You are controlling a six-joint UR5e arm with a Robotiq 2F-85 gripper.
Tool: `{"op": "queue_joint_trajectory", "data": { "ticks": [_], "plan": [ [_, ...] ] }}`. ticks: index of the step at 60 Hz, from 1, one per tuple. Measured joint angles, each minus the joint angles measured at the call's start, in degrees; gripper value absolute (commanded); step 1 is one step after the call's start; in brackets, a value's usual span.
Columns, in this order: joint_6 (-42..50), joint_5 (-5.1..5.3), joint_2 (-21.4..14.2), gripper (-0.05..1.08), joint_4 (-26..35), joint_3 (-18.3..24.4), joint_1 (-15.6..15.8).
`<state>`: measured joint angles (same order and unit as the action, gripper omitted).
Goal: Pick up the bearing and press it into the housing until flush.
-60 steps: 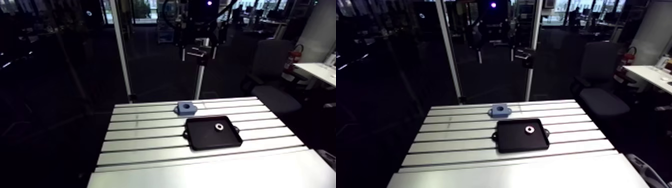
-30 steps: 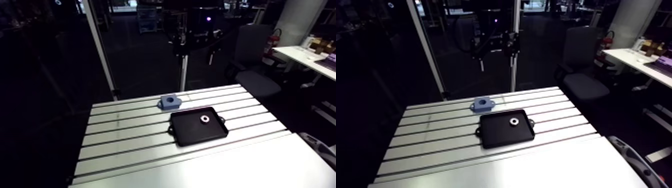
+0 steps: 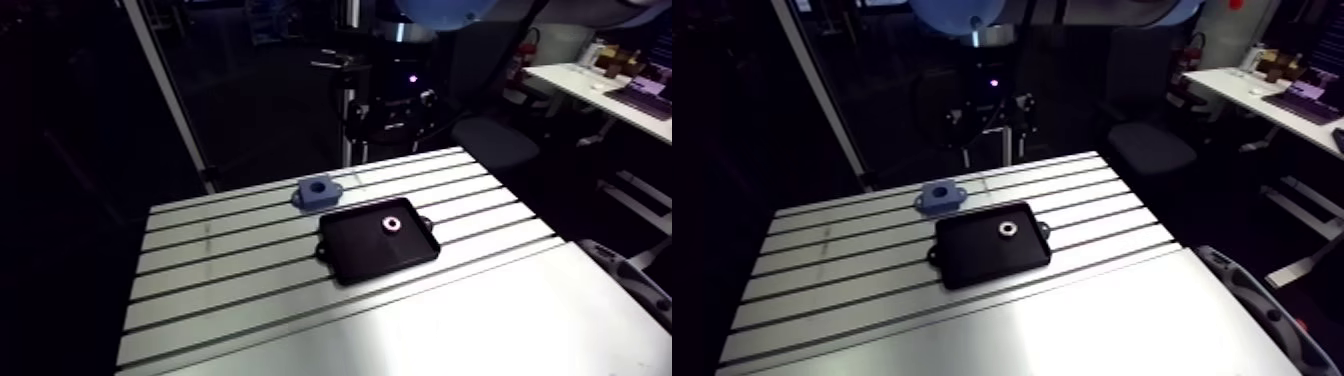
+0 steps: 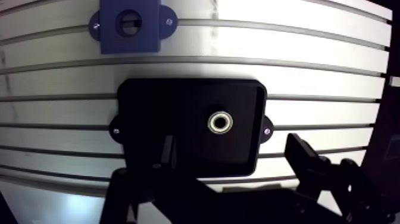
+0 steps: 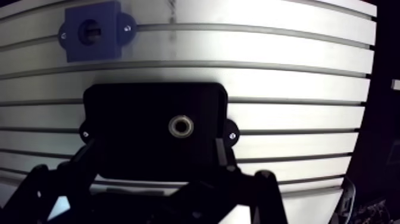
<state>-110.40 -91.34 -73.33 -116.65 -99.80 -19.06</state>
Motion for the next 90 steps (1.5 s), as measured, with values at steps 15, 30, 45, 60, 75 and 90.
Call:
{"op": "queue_joint_trajectory", "data": {
  "ticks": [15, 30, 45, 60, 75, 90],
  "plan": [
    [-1.39, 0.08, 1.22, 0.01, -3.32, -3.08, -1.60],
    [-1.60, 0.05, 2.25, 0.02, -4.28, -4.31, -1.78],
    [-1.48, -0.01, 3.63, 0.16, -5.46, -5.52, -1.60],
    [-1.58, 0.05, 4.87, 0.27, -9.91, -7.79, -1.63],
    [-1.63, 0.00, 5.46, 0.30, -11.62, -9.14, -1.80],
    [-1.55, -0.02, 6.15, 0.34, -11.87, -9.68, -1.85]
  ]
}}
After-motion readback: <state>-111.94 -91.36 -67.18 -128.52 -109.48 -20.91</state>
